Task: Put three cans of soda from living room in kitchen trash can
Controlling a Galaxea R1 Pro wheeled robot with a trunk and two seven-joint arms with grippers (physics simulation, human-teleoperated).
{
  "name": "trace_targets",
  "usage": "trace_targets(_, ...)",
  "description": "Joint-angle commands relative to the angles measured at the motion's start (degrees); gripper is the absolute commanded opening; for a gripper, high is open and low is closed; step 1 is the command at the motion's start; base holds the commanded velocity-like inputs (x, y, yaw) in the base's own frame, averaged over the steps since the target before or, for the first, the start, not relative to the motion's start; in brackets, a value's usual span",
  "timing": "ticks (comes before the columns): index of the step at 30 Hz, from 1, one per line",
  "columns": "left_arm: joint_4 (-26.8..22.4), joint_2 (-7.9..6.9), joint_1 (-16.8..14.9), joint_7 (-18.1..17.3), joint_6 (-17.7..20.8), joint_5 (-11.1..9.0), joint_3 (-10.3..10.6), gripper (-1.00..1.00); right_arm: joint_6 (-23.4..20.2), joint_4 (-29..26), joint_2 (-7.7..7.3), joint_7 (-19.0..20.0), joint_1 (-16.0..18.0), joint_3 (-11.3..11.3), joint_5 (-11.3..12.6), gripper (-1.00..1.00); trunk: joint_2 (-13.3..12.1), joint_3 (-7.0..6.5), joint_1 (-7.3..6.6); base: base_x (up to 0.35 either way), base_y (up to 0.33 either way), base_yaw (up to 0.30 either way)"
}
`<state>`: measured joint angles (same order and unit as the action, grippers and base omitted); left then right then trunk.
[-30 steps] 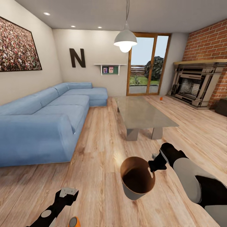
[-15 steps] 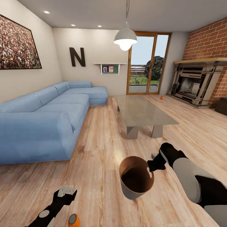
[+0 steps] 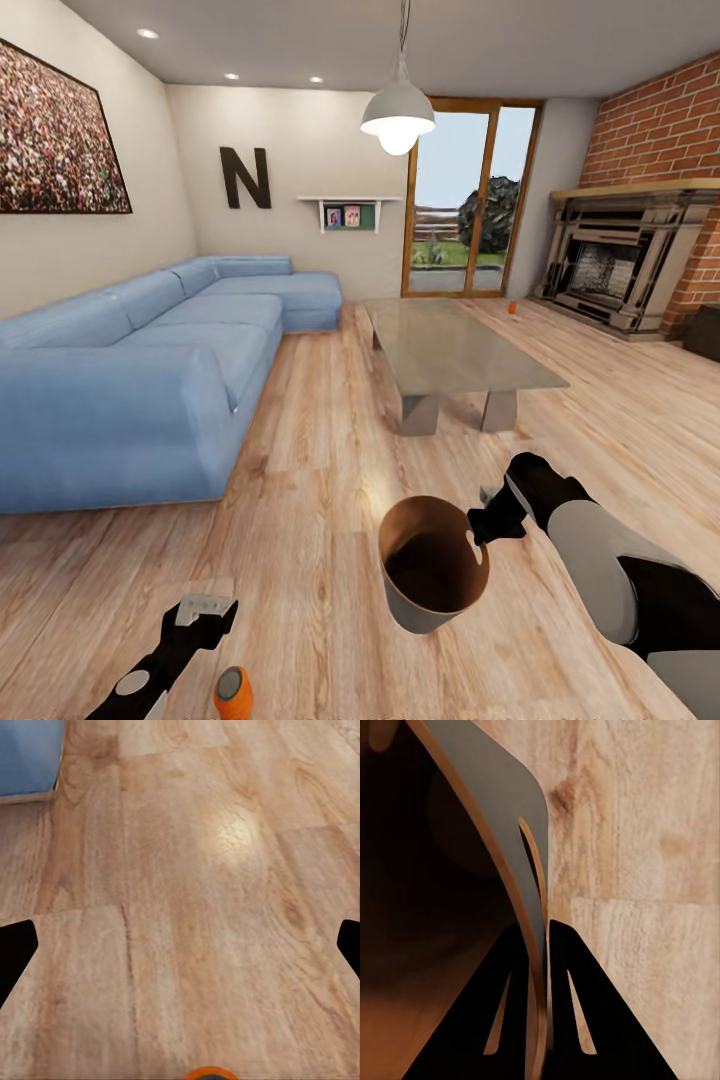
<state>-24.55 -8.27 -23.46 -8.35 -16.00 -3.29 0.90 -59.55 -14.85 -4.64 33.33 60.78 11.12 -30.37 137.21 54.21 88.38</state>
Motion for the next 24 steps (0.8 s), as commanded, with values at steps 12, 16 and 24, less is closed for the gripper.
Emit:
trace_targets(12,5.3,-0.04,-1.6,0.0,0.0,0.0,0.1,1.0,-0.5,0.0,1.32,0.4,0.1,0.6,1.9,-1.0,4.8,2.2,2.63,0.0,0.0,0.0)
trace_targets(16,5.5,-0.01,-1.7,-0.1,0.0,0.0,0.1,1.0,-0.5,0.0,1.38,0.4,0.0,0.6,1.9,-1.0,6.0,3.14,3.32,0.0,0.0,0.0)
trace_targets(24,5.6,0.06,-1.7,-0.1,0.0,0.7,0.7,1.0,-0.5,0.0,1.39,0.4,0.0,0.6,1.9,-1.0,6.2,5.33,3.52,0.0,0.0,0.0)
